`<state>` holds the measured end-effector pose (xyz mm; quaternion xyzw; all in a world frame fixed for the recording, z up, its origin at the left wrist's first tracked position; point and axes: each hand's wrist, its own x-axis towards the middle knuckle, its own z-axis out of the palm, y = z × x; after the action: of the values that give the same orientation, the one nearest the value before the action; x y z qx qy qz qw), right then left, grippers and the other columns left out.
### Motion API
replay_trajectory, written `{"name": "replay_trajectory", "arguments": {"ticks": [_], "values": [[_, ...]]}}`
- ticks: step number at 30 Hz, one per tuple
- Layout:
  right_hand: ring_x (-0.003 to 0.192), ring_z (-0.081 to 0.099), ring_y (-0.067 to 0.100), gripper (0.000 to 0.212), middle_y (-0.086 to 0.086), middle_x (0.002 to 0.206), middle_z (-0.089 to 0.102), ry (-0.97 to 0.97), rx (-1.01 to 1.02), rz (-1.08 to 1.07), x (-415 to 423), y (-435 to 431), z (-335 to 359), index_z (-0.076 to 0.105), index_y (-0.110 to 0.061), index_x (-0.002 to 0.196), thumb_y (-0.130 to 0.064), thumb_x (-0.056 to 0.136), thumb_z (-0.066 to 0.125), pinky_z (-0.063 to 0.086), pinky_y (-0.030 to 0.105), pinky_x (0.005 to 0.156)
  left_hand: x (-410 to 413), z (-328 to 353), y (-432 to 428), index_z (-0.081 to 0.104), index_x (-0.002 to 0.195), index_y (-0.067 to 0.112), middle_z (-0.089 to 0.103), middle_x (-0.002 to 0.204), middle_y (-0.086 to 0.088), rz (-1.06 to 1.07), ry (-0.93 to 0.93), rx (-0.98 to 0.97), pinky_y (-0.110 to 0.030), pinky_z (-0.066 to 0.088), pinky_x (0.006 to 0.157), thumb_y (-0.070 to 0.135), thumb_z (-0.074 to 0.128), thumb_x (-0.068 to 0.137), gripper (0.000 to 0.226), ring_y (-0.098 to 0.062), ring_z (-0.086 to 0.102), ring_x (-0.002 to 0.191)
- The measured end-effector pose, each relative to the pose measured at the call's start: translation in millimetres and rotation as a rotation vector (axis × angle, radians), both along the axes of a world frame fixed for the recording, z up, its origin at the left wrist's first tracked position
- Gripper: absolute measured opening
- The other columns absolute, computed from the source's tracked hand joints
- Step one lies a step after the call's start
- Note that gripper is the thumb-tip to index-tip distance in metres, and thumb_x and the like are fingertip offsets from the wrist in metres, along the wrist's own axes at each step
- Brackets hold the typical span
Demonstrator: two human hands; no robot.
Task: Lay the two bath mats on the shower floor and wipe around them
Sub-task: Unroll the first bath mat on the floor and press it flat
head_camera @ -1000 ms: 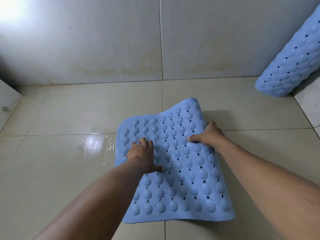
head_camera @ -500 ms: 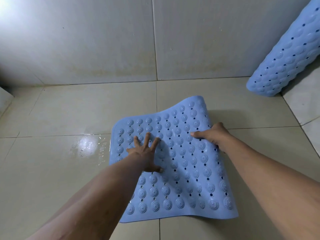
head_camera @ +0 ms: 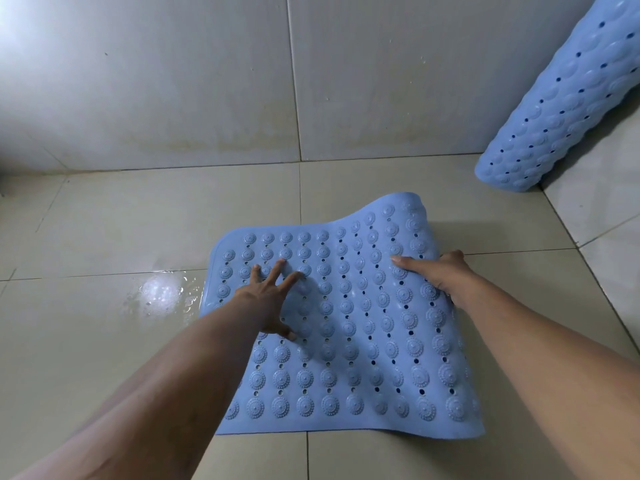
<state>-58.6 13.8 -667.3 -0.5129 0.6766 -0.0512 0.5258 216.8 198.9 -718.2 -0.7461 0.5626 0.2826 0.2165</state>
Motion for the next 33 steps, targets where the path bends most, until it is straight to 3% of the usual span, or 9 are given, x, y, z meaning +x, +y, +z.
{"name": "replay_trajectory", "arguments": {"ticks": [2,4,6,10,13,18,23,28,33], "values": [[0.093,0.075,0.029,0.115,0.004,0.109,0.076,-0.044,0.034,-0.012,-10,-1,4,0.067,-0.021,0.120,-0.082,0.025,0.087,0.058,0.049,0.091,-2,0,-2,-0.011,0.155,0.049,-0.027,0.166,0.005,0.001,-0.011,0.004,-0.066,0.048,0.101,0.080,0.079,0.056,0.137,-0.052,-0.006,0.151],[0.099,0.073,0.029,0.100,0.003,0.112,0.075,-0.069,0.077,-0.013,-18,-5,8,0.070,-0.027,0.118,-0.087,0.039,0.080,0.055,0.049,0.097,-4,1,-3,-0.011,0.156,0.047,-0.026,0.166,0.003,0.004,-0.022,0.017,-0.065,0.048,0.102,0.078,0.079,0.058,0.136,-0.054,-0.004,0.150],[0.093,0.074,0.030,0.082,0.006,0.107,0.076,-0.070,0.062,-0.034,-26,-10,8,0.072,-0.021,0.114,-0.075,0.054,0.082,0.057,0.049,0.093,-6,2,-5,-0.012,0.157,0.044,-0.025,0.166,0.001,0.000,-0.034,0.030,-0.064,0.047,0.104,0.077,0.079,0.061,0.136,-0.057,-0.002,0.149],[0.086,0.074,0.031,0.087,0.010,0.100,0.076,0.018,-0.052,-0.038,-31,-14,2,0.071,-0.013,0.106,-0.063,0.037,0.088,0.060,0.049,0.087,-8,5,-4,-0.014,0.158,0.041,-0.027,0.166,-0.002,-0.007,-0.043,0.045,-0.063,0.042,0.110,0.078,0.077,0.063,0.137,-0.060,0.003,0.147],[0.089,0.072,0.031,0.058,0.012,0.104,0.073,0.089,-0.110,0.020,-27,-15,9,0.068,-0.012,0.099,-0.045,0.056,0.090,0.059,0.046,0.089,-13,17,-3,-0.018,0.158,0.039,-0.029,0.167,-0.004,-0.012,-0.048,0.069,-0.061,0.030,0.117,0.075,0.076,0.068,0.135,-0.060,0.001,0.148],[0.110,0.061,0.034,0.085,0.015,0.127,0.057,0.236,-0.206,0.004,-27,-21,16,0.036,-0.007,0.128,-0.033,0.067,0.090,0.051,0.040,0.085,-18,25,-1,-0.019,0.158,0.039,-0.029,0.167,-0.002,0.018,-0.033,0.090,-0.062,0.024,0.118,0.071,0.077,0.070,0.134,-0.058,-0.002,0.150],[0.123,0.049,0.038,0.107,0.016,0.136,0.045,0.474,-0.331,0.011,-31,-11,20,0.025,-0.018,0.131,-0.053,0.055,0.092,0.036,0.050,0.100,-17,20,-1,-0.020,0.158,0.039,-0.028,0.167,-0.001,0.037,-0.035,0.102,-0.062,0.028,0.116,0.071,0.078,0.069,0.136,-0.058,0.000,0.149],[0.118,0.045,0.037,0.100,0.018,0.127,0.047,0.699,-0.716,0.151,-26,8,14,0.036,-0.015,0.124,-0.064,0.053,0.087,0.036,0.047,0.092,-19,20,0,-0.022,0.157,0.038,-0.029,0.166,-0.002,0.030,-0.045,0.098,-0.061,0.029,0.116,0.072,0.077,0.070,0.136,-0.057,0.001,0.150],[0.127,0.037,0.038,0.077,0.017,0.135,0.042,0.658,-0.640,0.107,-21,9,4,0.042,-0.014,0.126,-0.064,0.075,0.070,0.034,0.049,0.099,-20,20,0,-0.021,0.157,0.040,-0.029,0.167,-0.001,0.055,-0.035,0.093,-0.062,0.032,0.115,0.072,0.078,0.069,0.137,-0.057,0.000,0.150]]}}
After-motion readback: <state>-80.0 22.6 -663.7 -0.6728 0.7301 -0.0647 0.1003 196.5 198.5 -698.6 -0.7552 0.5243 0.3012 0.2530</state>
